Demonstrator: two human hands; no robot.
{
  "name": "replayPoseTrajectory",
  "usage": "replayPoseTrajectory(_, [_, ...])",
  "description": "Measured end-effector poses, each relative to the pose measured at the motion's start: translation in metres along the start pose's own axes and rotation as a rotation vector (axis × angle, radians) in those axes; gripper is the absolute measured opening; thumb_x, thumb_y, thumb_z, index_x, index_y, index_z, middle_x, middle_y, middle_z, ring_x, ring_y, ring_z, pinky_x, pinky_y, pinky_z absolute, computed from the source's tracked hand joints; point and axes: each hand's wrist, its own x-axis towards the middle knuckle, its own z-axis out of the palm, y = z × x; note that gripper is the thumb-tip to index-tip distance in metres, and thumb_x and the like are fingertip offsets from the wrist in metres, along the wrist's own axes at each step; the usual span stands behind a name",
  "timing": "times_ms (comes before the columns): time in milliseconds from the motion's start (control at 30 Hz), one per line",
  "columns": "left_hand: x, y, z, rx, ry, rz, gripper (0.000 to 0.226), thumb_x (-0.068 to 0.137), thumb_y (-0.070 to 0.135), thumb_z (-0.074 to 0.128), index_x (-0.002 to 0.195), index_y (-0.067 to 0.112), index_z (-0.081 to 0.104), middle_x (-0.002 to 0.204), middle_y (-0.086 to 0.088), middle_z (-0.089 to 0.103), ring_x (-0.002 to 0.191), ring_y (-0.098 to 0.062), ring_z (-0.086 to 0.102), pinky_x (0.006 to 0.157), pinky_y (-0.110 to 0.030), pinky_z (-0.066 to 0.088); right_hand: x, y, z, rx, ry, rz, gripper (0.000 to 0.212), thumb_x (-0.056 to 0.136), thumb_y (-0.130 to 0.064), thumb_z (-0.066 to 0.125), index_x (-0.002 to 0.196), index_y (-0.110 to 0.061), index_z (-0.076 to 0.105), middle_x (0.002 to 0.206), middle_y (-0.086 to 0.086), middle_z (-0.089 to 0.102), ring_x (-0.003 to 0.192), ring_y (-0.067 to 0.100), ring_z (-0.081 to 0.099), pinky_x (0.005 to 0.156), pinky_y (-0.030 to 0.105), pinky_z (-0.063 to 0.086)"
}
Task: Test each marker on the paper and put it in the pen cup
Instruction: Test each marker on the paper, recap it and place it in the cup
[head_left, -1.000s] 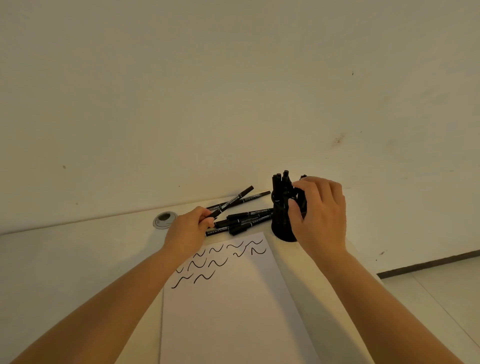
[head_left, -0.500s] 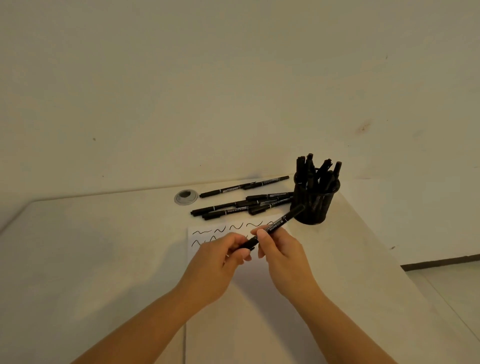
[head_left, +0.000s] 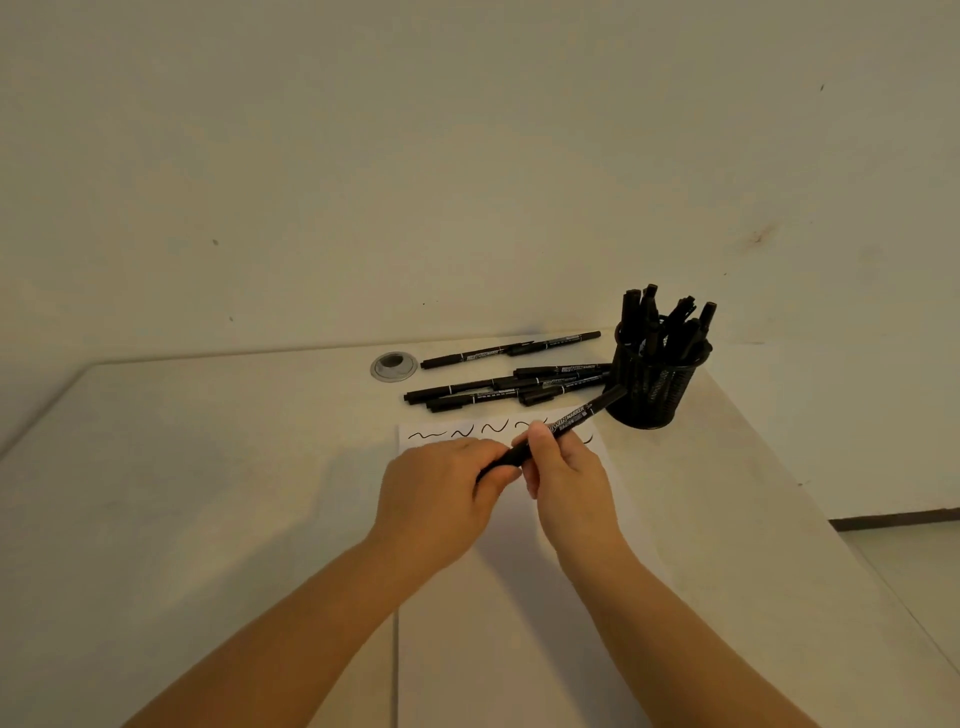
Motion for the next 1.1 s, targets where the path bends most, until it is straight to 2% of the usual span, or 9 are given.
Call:
replayPoseTrajectory(100, [-0.001,0.005,0.001,0.161,0.084,0.079,0.019,0.088,0.038,0.054,0.094,0.026,0.067,0.074,0.007,0.067,0.064,-0.013,0.06,0.051,-0.024,0.037,0.0,0.001,0.006,0.116,0.061,0.087,0.033,0.094,-0.033,0.045,0.068,-0.018,0.06,0.05,-0.009,0.048,0.046,0.002,0.045,0.053,0.022,0.038])
replayPoseTrajectory(233, [-0.001,0.008,0.001,0.256,0.154,0.144,0.012,0.076,0.033,0.071,0.078,0.021,0.07,0.057,0.007,0.063,0.047,-0.013,0.057,0.042,-0.02,0.035,-0.002,0.004,0.01,0.118,0.128,0.098,0.033,0.094,-0.035,0.043,0.071,-0.018,0.059,0.049,-0.009,0.051,0.042,-0.003,0.047,0.05,0.019,0.038])
replayPoseTrajectory(433, [-0.001,0.014,0.001,0.171,0.089,0.027,0.037,0.094,0.048,0.03,0.109,0.03,0.059,0.091,0.009,0.067,0.077,-0.011,0.059,0.059,-0.021,0.034,-0.001,-0.005,0.012,0.117,0.189,0.041,0.036,0.095,-0.033,0.041,0.067,-0.015,0.052,0.057,-0.002,0.051,0.044,0.001,0.047,0.045,0.016,0.04])
replayPoseTrajectory(533, [0.001,0.018,-0.004,0.179,0.094,0.015,0.04,0.093,0.049,0.026,0.111,0.032,0.057,0.091,0.01,0.066,0.076,-0.009,0.058,0.059,-0.02,0.03,-0.002,-0.007,0.019,0.124,0.181,0.037,0.036,0.095,-0.034,0.041,0.065,-0.015,0.05,0.056,-0.003,0.048,0.045,0.002,0.043,0.048,0.02,0.039])
replayPoseTrajectory(633, [0.003,0.012,-0.009,0.073,0.049,-0.037,0.029,0.092,0.047,0.037,0.095,0.032,0.062,0.079,0.01,0.066,0.067,-0.011,0.055,0.056,-0.026,0.037,0.01,-0.012,0.009,0.087,0.222,0.035,0.034,0.096,-0.033,0.039,0.071,-0.014,0.054,0.059,-0.002,0.049,0.052,0.005,0.047,0.047,0.018,0.038])
replayPoseTrajectory(700, [-0.006,-0.006,-0.014,-0.038,-0.035,-0.168,0.022,0.09,0.044,0.046,0.078,0.032,0.06,0.069,0.012,0.064,0.065,-0.012,0.056,0.058,-0.028,0.042,0.034,-0.017,-0.025,-0.009,0.382,0.072,0.035,0.098,-0.031,0.034,0.086,-0.008,0.058,0.069,0.004,0.052,0.066,0.018,0.048,0.055,0.023,0.037])
replayPoseTrajectory(767, [-0.018,-0.031,-0.019,-0.126,-0.071,-0.308,0.025,0.088,0.04,0.051,0.064,0.034,0.054,0.062,0.014,0.062,0.063,-0.012,0.059,0.061,-0.028,0.045,0.048,-0.026,-0.062,0.037,0.486,-0.023,0.033,0.097,-0.035,0.034,0.082,-0.016,0.057,0.074,0.005,0.054,0.064,0.017,0.048,0.059,0.028,0.039])
replayPoseTrajectory(933, [-0.015,-0.051,-0.013,-0.245,-0.044,-0.327,0.02,0.09,0.036,0.047,0.071,0.033,0.055,0.07,0.013,0.067,0.07,-0.009,0.063,0.07,-0.035,0.051,0.04,-0.02,-0.06,-0.127,0.312,-0.255,0.019,0.09,-0.033,0.051,0.072,-0.026,0.056,0.06,-0.008,0.056,0.051,-0.004,0.05,0.049,0.008,0.037])
replayPoseTrajectory(1100, [-0.018,-0.037,0.009,-0.186,-0.13,-0.124,0.022,0.092,0.041,0.041,0.097,0.029,0.058,0.087,0.002,0.06,0.083,-0.015,0.056,0.071,-0.031,0.045,0.037,0.006,-0.047,-0.072,0.094,-0.071,0.01,0.083,-0.024,0.062,0.073,-0.023,0.06,0.056,-0.007,0.061,0.048,-0.006,0.054,0.057,0.019,0.041])
